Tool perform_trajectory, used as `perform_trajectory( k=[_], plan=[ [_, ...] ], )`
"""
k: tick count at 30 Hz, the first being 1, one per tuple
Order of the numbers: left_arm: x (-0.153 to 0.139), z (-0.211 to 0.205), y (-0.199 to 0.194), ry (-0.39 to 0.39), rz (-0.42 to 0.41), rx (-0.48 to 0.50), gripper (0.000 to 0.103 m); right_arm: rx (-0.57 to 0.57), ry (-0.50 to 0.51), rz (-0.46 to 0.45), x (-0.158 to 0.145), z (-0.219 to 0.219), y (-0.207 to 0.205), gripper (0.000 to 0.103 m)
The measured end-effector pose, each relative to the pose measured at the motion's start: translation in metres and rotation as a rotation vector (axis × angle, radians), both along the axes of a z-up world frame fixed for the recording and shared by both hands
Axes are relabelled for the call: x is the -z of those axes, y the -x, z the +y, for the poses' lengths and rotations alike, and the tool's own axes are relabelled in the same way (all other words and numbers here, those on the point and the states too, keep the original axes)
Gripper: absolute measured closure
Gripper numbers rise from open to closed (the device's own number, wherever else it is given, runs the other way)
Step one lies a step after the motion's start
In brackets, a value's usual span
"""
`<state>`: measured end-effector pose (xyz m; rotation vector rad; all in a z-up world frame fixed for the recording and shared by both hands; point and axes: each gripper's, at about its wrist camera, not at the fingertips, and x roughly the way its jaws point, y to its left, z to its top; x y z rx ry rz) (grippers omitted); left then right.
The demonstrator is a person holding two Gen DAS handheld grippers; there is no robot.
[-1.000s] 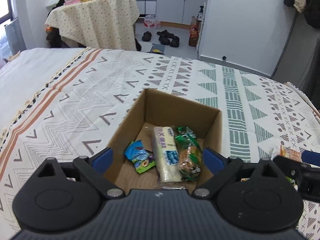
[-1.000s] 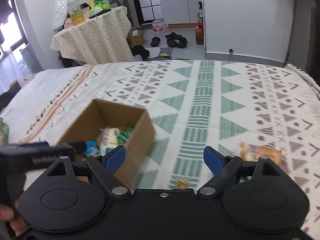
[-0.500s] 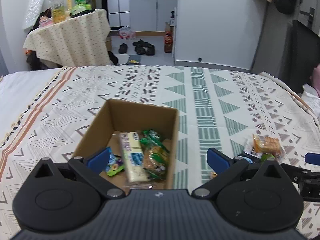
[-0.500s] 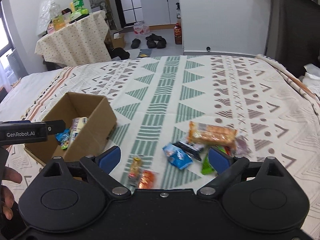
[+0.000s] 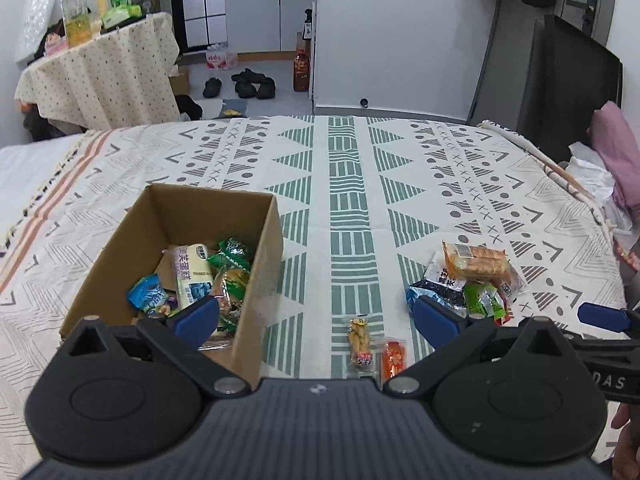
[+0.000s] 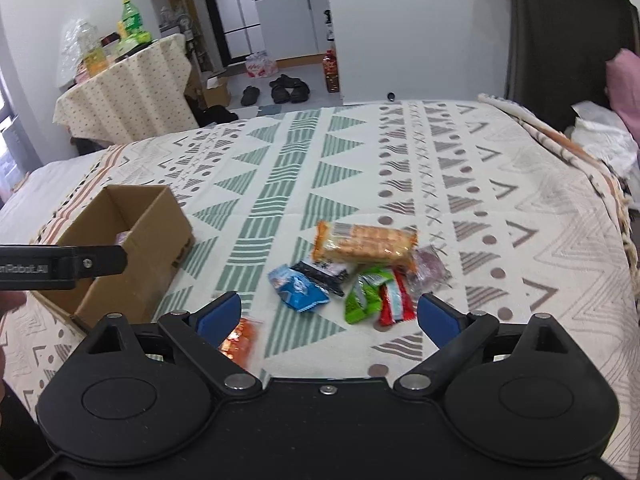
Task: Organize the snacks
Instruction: 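Return both tools to the remaining snacks on the bed, then grasp orange sausage stick with left tool while right tool grasps green wafer pack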
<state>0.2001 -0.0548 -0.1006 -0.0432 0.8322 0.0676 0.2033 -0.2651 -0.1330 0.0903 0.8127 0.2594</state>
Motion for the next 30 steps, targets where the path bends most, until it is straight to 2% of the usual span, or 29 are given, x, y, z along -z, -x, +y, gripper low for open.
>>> perform_trajectory(
  k=[7, 9, 15, 18, 26, 30],
  plan=[
    [0.02, -0.022, -0.005, 0.026, 0.041, 0.02, 0.003, 0.061, -0.102, 0.02, 0.025, -0.018, -0.004, 0.023],
    [0.027, -0.028, -0.006, 0.036, 0.05, 0.024, 0.004, 0.067, -0.106, 0.037, 0.031, -0.02, -0.008, 0.032],
    [0.045, -0.038, -0.015, 0.052, 0.081, 0.035, 0.023, 0.072, -0.149, 0.066, 0.048, -0.024, -0.021, 0.049],
    [0.056, -0.041, -0.021, 0.078, 0.113, 0.042, 0.037, 0.075, -0.189, 0.09, 0.056, -0.028, -0.028, 0.055],
    [0.084, -0.049, -0.037, 0.11, 0.207, 0.064, 0.062, 0.092, -0.232, 0.129, 0.075, -0.035, -0.042, 0.062],
    [0.093, -0.047, -0.043, 0.148, 0.236, 0.059, 0.068, 0.087, -0.244, 0.131, 0.081, -0.033, -0.05, 0.062]
  ],
)
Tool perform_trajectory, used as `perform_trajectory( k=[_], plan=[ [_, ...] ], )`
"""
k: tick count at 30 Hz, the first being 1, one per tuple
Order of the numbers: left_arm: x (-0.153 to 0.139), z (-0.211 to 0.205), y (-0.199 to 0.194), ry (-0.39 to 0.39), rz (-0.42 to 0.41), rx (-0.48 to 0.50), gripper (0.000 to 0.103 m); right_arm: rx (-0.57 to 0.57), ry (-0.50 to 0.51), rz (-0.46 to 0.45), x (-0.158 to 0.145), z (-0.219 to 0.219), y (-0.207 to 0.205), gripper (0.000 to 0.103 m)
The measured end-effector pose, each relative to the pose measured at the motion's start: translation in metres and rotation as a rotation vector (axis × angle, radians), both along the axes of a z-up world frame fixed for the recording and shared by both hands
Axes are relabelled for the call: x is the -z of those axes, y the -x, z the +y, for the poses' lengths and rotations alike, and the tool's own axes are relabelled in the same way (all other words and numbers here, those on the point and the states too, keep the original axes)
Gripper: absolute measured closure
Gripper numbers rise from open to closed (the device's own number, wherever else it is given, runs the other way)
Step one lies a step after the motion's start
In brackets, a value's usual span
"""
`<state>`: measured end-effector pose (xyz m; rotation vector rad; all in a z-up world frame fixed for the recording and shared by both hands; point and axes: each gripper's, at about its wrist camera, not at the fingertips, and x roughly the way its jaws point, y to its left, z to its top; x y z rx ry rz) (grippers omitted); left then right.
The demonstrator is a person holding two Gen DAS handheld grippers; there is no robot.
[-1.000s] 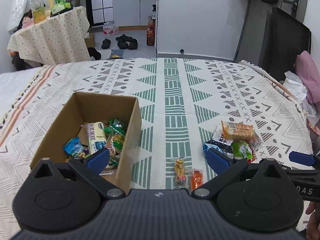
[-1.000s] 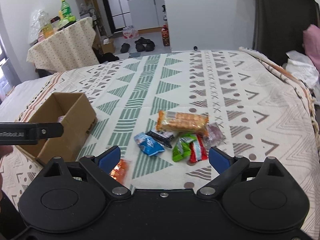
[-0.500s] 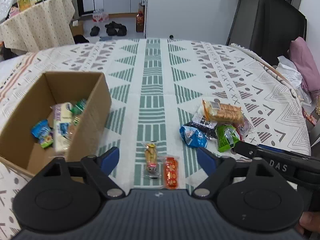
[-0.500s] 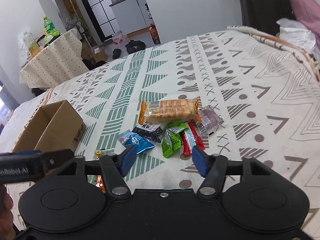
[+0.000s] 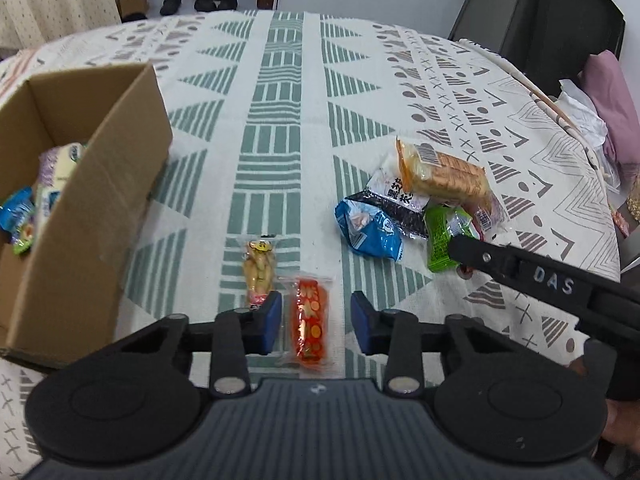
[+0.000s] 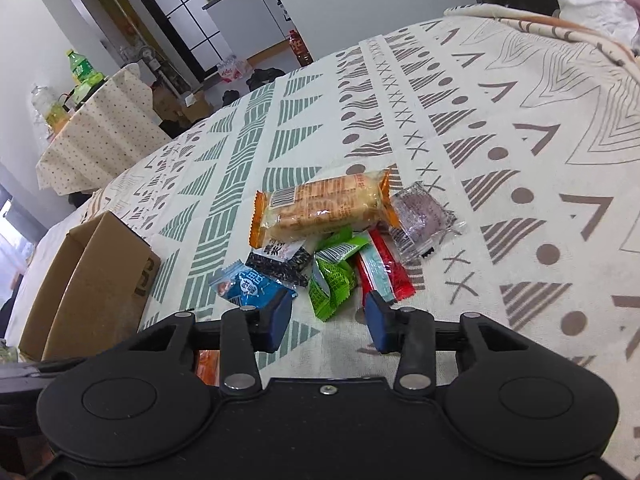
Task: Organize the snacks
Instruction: 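Grasp orange sausage stick with left tool while right tool grasps green wafer pack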
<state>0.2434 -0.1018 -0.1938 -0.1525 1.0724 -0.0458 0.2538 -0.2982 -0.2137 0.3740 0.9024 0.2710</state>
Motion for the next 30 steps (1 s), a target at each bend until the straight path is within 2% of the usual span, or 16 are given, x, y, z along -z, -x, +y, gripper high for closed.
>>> perform_trajectory(
  k=[9, 11, 12, 13, 17, 30],
  plan=[
    [0.021, 0.002, -0.009, -0.015, 0.057, -0.024, 0.068, -0.019, 0.024, 0.009, 0.01, 0.014, -0.018, 0.061],
    [0.023, 0.0, -0.009, -0.034, 0.058, -0.02, 0.082, -0.016, 0.031, 0.014, 0.012, 0.015, -0.02, 0.064],
    [0.022, -0.001, -0.008, -0.046, 0.056, -0.017, 0.082, -0.015, 0.041, 0.014, 0.014, 0.015, -0.021, 0.074],
    [0.021, -0.001, -0.008, -0.048, 0.054, -0.015, 0.083, -0.018, 0.046, 0.014, 0.014, 0.016, -0.02, 0.074],
    [0.012, -0.001, -0.004, -0.054, 0.03, -0.012, 0.084, -0.039, 0.074, -0.015, 0.008, 0.018, -0.013, 0.078],
    [-0.035, 0.006, 0.015, -0.101, -0.105, 0.01, 0.084, -0.092, 0.164, -0.125, -0.041, 0.034, 0.015, 0.079]
  ],
)
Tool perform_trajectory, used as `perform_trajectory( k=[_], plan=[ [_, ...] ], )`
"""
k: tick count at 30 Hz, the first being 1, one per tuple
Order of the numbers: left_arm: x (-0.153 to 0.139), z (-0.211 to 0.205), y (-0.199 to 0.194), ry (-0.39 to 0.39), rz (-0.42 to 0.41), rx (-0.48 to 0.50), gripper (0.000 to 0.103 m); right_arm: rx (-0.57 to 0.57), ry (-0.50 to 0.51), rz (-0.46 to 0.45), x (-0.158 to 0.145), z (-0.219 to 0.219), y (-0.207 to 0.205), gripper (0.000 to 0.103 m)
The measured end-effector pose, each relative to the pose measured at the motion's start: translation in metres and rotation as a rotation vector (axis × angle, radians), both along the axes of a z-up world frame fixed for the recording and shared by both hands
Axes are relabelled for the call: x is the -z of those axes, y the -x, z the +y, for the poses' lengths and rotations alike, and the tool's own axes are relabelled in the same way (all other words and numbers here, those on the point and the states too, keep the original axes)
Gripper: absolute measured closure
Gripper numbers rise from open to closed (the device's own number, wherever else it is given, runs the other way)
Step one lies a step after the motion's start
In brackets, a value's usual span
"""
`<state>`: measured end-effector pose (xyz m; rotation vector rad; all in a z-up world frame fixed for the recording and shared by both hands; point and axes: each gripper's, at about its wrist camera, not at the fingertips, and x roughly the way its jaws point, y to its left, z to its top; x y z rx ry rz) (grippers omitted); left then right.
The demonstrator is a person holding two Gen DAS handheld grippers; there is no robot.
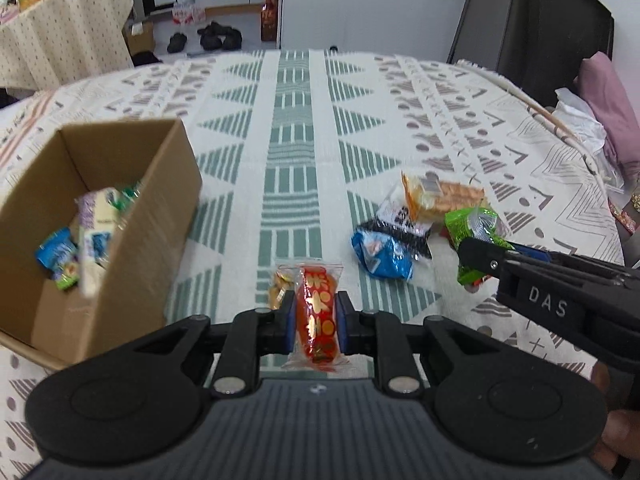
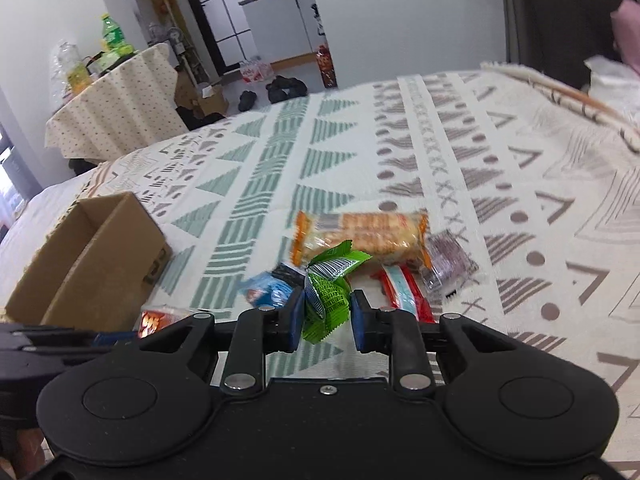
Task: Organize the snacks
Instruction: 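Grasp orange sausage stick with left tool while right tool grasps green wafer pack, then carry both packets over the cardboard box and open both tools to drop them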
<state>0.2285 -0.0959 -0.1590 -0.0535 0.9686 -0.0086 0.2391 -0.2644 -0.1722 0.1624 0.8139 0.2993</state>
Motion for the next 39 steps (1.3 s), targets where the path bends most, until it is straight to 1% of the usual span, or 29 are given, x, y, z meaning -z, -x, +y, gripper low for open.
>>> perform_trajectory(
  k=[3, 6, 9, 12, 19, 22, 25, 30, 33, 35, 39],
  plan=[
    [-0.01, 0.007, 0.003, -0.004, -0.033, -0.009, 0.084, -0.015, 0.02, -0.021, -0.014, 0.008, 0.004, 0.078],
    [-0.024, 0.014, 0.006, -0.049, -0.087, -0.025, 0.084, -0.034, 0.03, -0.047, -0.029, 0.018, 0.007, 0.079],
    [-0.034, 0.025, 0.007, -0.027, -0.101, -0.036, 0.084, -0.053, 0.044, -0.072, -0.041, 0.03, 0.01, 0.078],
    [-0.039, 0.034, 0.009, -0.051, -0.112, -0.05, 0.084, -0.072, 0.059, -0.089, -0.05, 0.043, 0.011, 0.078],
    [-0.053, 0.065, 0.015, 0.011, -0.114, -0.088, 0.084, -0.112, 0.082, -0.109, -0.065, 0.077, 0.016, 0.078],
    [-0.058, 0.078, 0.018, 0.011, -0.119, -0.116, 0.084, -0.135, 0.045, -0.099, -0.074, 0.091, 0.018, 0.078],
    [-0.062, 0.093, 0.019, 0.045, -0.118, -0.142, 0.084, -0.159, 0.052, -0.116, -0.083, 0.106, 0.021, 0.078],
    [-0.072, 0.117, 0.024, 0.067, -0.144, -0.191, 0.084, -0.19, 0.062, -0.135, -0.096, 0.131, 0.023, 0.078],
    [-0.077, 0.133, 0.028, 0.062, -0.162, -0.221, 0.084, -0.212, 0.083, -0.153, -0.103, 0.146, 0.026, 0.078],
    [-0.077, 0.143, 0.029, 0.08, -0.161, -0.236, 0.084, -0.224, 0.086, -0.161, -0.107, 0.154, 0.027, 0.078],
    [-0.078, 0.16, 0.031, 0.084, -0.163, -0.268, 0.084, -0.237, 0.089, -0.168, -0.111, 0.169, 0.03, 0.078]
  ],
)
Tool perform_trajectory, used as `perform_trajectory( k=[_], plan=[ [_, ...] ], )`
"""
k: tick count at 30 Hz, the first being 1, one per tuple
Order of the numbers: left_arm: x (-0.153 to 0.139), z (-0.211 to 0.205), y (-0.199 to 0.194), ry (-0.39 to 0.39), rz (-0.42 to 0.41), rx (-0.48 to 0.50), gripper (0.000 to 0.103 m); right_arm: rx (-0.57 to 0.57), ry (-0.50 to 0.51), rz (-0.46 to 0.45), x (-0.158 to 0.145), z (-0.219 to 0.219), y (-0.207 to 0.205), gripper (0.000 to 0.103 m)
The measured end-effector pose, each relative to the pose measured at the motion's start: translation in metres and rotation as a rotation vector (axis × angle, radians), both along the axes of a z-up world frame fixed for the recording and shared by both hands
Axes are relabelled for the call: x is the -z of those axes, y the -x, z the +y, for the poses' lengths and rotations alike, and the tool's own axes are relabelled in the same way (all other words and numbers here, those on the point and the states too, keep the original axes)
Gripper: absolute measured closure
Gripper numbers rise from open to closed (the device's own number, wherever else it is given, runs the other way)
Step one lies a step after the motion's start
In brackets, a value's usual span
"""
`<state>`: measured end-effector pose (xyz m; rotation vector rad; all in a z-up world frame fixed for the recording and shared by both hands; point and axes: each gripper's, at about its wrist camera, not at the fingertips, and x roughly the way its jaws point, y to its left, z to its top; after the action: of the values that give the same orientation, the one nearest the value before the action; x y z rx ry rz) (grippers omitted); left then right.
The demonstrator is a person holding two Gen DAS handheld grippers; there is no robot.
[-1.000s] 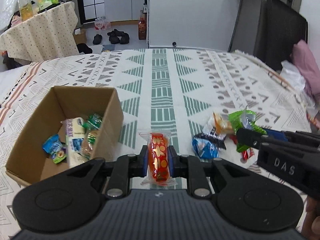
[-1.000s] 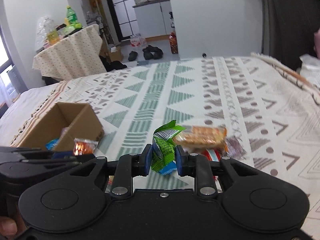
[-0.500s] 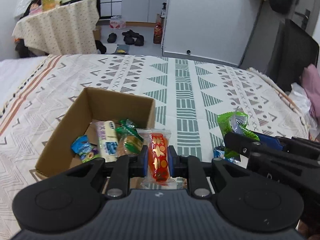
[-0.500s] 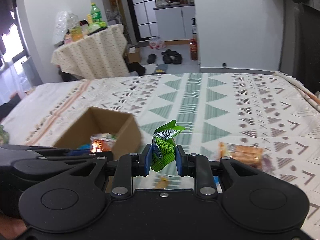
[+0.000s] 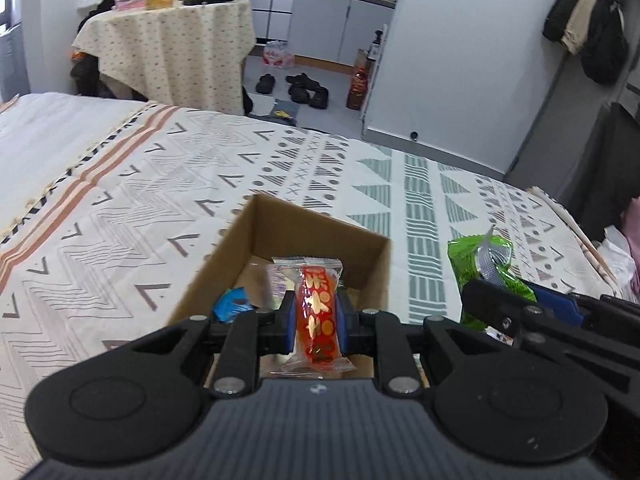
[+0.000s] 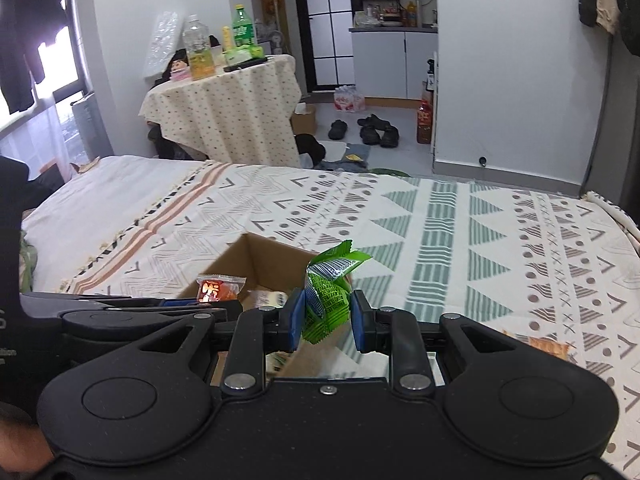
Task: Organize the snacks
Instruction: 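Carry both packets over the cardboard box and open both tools to drop them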
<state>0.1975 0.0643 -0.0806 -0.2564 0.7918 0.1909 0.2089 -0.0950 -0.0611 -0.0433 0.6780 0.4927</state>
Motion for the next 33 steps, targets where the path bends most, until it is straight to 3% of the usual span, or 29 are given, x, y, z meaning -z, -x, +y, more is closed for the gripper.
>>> perform_trajectory(
  k=[15, 21, 25, 33],
  plan=[
    [0.017, 0.052, 0.001, 0.118, 0.052, -0.085, 0.084, -0.026, 0.025, 0.001, -0.003, 0.043, 0.005, 0.078],
    [0.019, 0.062, 0.002, 0.136, 0.056, -0.12, 0.079, -0.031, 0.033, 0.004, -0.002, 0.052, 0.003, 0.078],
    [0.021, 0.065, 0.0, 0.143, 0.067, -0.135, 0.072, -0.032, 0.016, 0.041, 0.001, 0.053, -0.001, 0.078],
    [0.018, 0.058, -0.001, 0.109, 0.058, -0.126, 0.043, -0.013, 0.023, 0.053, -0.001, 0.04, 0.0, 0.065]
  ],
)
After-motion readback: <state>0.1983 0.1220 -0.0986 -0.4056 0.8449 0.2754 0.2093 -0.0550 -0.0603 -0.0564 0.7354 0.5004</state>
